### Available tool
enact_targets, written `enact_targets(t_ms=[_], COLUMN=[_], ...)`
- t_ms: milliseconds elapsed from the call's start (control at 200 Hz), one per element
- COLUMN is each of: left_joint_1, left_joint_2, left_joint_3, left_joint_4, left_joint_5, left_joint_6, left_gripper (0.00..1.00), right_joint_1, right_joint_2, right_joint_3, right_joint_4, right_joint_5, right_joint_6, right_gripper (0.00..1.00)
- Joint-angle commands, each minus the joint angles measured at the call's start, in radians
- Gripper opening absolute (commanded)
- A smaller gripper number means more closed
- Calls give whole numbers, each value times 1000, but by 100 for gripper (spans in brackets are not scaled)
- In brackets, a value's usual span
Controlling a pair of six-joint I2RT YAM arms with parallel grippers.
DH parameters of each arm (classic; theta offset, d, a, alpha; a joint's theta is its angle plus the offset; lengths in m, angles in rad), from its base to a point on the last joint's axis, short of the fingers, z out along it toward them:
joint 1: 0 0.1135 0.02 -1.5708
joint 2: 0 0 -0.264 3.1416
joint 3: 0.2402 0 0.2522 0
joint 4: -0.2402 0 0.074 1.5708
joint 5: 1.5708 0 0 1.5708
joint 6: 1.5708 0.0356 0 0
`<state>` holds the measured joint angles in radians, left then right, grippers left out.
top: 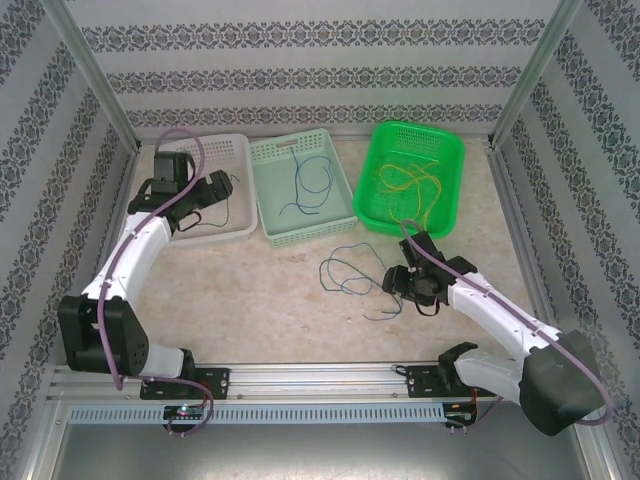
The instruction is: Untangle the cables
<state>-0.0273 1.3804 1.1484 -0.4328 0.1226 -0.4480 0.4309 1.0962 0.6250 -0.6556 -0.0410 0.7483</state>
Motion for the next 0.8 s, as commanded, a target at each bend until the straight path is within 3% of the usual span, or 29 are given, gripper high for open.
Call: enact_targets(t_ms=[0, 185, 315, 599, 694, 794], left_joint_1=[-29, -135, -208, -244, -247, -247], left_joint_2=[-62, -135, -148, -143, -144, -148], left_joint_3=[-61, -158, -194, -234, -236, -240], left_joint_4=[52, 114, 138, 170, 168, 167], left_joint_5=[15, 5, -18, -12, -13, -23], left_joint_6=[-21, -31, -28, -31, -29, -23], left_gripper=[100, 100, 100, 100, 100, 100], right_joint_1=[23, 35, 82, 162, 166, 169], right_joint_2=[-39, -67, -82, -66, -24, 8], right_joint_3=[-8, -48, -81, -116, -113, -106], right_joint_4=[-92, -102, -111, -29, 6, 38], right_joint_5=[27, -80, -89, -81, -83, -69], right_joint_6=[59, 134, 195, 300, 301, 301], right_gripper=[62, 61, 60, 59, 54, 40])
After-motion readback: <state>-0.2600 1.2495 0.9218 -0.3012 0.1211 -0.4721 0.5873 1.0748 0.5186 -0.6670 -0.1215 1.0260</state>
